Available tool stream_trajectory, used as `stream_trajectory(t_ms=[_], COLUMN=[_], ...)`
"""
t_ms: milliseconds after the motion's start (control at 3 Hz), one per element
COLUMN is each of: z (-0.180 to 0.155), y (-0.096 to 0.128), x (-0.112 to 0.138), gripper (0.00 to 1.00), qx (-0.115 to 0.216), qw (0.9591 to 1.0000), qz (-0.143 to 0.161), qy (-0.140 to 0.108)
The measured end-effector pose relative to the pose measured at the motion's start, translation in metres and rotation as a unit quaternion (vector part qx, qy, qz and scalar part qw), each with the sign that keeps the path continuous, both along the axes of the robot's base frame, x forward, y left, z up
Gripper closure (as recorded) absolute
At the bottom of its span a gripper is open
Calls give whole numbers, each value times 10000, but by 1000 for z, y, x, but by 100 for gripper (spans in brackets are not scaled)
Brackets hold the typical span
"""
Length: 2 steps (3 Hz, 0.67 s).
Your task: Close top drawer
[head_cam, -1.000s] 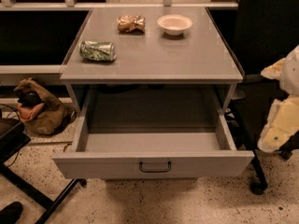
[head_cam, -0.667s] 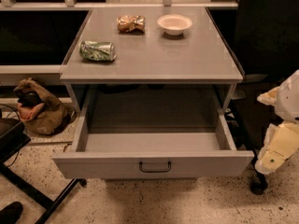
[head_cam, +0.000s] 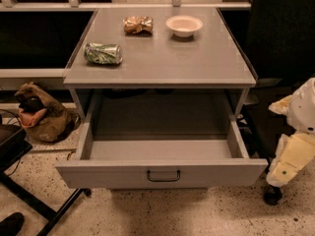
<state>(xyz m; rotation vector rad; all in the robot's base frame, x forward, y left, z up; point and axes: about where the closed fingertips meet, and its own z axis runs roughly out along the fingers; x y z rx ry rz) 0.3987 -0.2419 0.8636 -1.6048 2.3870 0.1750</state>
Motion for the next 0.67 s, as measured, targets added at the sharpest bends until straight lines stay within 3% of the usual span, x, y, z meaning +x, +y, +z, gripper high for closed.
stream_trajectory(t_ms=[333,667], z=[-37,-87], y=[-2,-5], x=[-12,-32], gripper=[0,0], qx=[199,458], qw=[9995,9965], qz=[-89,-204], qy=[242,674])
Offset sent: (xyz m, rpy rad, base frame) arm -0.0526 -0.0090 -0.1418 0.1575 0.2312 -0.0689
